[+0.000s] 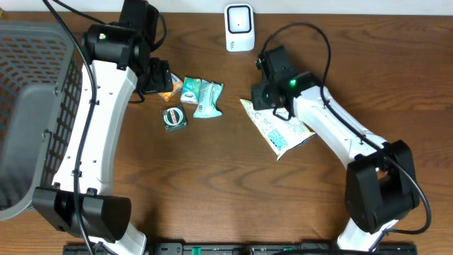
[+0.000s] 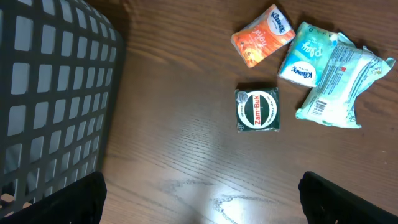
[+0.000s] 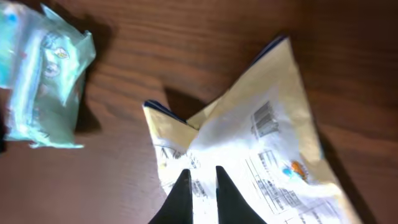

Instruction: Scan the item barcode

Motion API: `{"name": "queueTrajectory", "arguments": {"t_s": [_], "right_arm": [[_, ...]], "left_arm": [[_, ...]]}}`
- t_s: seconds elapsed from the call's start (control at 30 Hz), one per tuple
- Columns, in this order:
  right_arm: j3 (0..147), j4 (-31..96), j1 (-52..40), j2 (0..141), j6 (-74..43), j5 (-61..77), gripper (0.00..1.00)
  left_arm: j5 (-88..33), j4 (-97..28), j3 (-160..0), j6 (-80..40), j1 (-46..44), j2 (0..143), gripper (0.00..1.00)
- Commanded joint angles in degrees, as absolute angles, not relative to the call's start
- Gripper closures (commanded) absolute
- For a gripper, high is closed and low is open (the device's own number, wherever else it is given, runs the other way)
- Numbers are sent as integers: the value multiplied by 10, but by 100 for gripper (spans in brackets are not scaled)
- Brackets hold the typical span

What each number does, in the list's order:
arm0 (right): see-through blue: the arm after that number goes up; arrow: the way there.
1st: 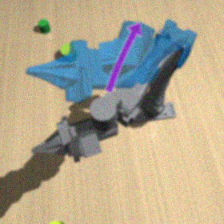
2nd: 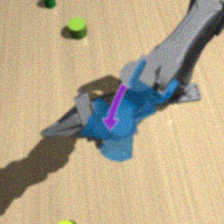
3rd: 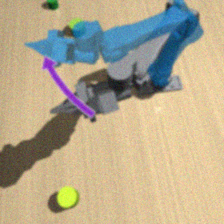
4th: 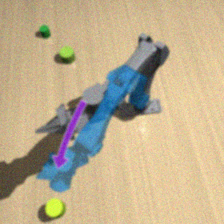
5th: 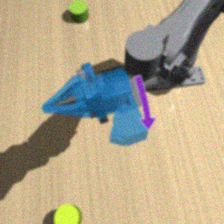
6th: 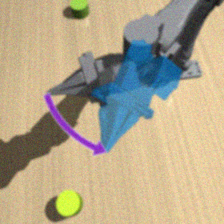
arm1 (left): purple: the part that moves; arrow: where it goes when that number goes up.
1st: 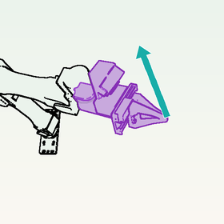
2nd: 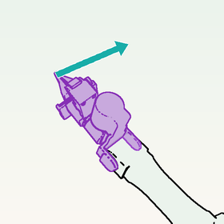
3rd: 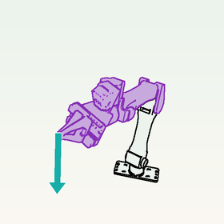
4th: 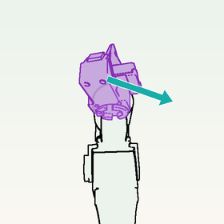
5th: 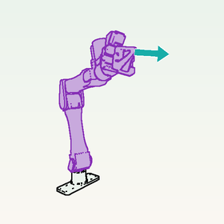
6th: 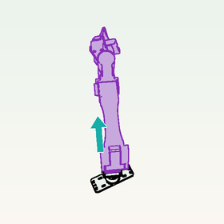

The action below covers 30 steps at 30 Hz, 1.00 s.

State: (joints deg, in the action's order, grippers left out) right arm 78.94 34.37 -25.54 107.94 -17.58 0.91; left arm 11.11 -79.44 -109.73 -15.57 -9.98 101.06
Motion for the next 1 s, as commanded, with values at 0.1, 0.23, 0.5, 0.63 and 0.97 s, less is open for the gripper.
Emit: {"name": "queueTrajectory", "arguments": {"t_s": [0.1,0.23,0.5,0.63,0.97], "right_arm": [[715,217,-259,1146,-197,22,87],[717,165,-259,1164,-197,74,85],[875,292,-250,1162,-164,96,90],[992,468,-237,1162,-112,93,90],[985,688,-237,1164,-66,57,98]], "left_arm": [[121,-797,-1097,-150,-100,1015,2],[121,-797,-1097,-150,-100,1015,3],[121,-797,-1097,-150,-100,1015,2],[121,-797,-1097,-150,-100,1015,3],[121,-796,-1097,-150,-100,1015,2]]}}
